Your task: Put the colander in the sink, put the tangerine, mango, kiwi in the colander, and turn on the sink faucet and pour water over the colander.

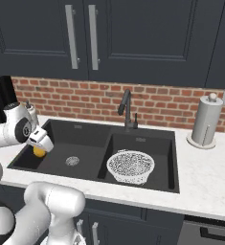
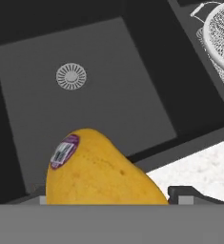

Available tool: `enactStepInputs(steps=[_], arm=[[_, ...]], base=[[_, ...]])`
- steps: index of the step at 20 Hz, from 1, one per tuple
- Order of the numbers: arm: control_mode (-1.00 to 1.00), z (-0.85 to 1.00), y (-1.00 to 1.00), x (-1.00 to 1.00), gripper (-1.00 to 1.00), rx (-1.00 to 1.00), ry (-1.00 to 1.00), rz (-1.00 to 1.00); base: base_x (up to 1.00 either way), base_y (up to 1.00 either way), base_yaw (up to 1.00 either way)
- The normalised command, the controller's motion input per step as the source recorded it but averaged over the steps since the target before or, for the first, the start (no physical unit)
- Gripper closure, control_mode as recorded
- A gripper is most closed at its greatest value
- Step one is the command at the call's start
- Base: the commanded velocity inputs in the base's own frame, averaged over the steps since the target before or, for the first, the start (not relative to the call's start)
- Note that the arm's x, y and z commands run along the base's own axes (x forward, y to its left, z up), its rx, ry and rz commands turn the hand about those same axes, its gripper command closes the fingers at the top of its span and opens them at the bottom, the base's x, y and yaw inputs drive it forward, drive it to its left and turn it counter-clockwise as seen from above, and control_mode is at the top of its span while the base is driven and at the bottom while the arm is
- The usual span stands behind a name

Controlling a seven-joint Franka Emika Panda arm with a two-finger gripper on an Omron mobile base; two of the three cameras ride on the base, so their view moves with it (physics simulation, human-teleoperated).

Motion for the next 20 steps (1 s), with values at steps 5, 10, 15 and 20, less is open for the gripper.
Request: enactStepInputs(steps=[5, 10, 15, 20], arm=[[-1.00, 0.02, -0.97, 0.23, 1.00, -0.02, 0.00, 0.00], [-1.00, -0.01, -0.89, 0.37, 1.00, -0.05, 0.00, -0.03], [-1.00, 0.00, -0.72, 0.49, 1.00, -0.06, 0.00, -0.06], [-1.00, -0.08, -0.66, 0.38, 1.00, -0.05, 0.00, -0.07]], base=[[0.00, 0.00, 0.00], [0.00, 0.00, 0.00], [0.00, 0.00, 0.00], [0.00, 0.00, 0.00]])
